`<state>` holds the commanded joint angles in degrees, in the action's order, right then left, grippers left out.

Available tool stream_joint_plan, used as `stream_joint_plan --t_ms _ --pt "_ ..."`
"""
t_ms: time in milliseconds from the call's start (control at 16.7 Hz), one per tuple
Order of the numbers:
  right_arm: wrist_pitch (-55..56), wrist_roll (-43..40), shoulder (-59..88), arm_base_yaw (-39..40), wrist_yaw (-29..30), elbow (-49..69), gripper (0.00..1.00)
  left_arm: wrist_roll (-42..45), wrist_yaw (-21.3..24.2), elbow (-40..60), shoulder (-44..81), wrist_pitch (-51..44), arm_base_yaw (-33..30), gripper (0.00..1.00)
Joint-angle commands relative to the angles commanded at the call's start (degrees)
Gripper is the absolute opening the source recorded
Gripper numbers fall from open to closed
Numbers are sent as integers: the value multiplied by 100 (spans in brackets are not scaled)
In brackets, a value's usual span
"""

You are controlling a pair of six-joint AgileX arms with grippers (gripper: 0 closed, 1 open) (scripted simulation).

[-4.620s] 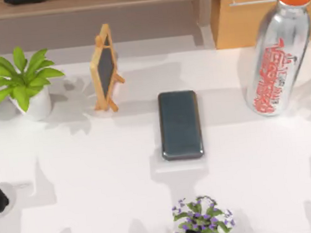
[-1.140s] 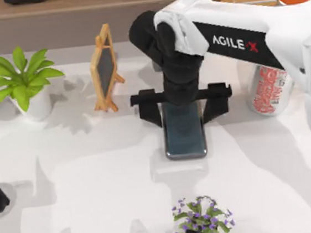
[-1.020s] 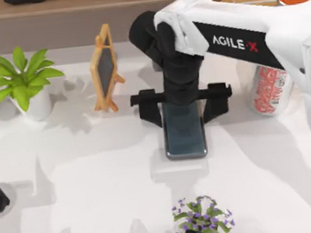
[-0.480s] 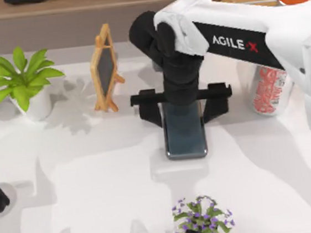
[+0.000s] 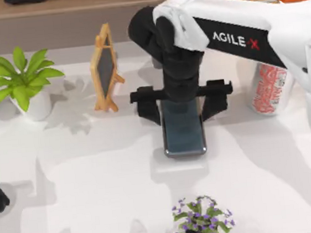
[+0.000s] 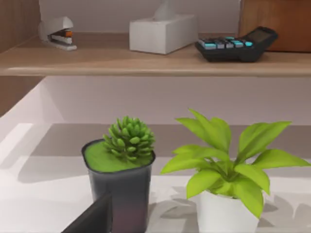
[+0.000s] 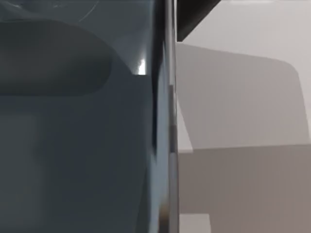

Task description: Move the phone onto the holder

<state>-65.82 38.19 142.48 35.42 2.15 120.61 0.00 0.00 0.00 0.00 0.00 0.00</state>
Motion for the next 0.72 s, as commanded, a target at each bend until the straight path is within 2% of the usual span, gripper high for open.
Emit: stream_joint_plan --t_ms 420,720 --pt "-97 2 -68 -2 12 146 0 0 0 0 0 0 0 100" --pt "435 -180 -1077 -43 368 268 0 0 0 0 0 0 0 100"
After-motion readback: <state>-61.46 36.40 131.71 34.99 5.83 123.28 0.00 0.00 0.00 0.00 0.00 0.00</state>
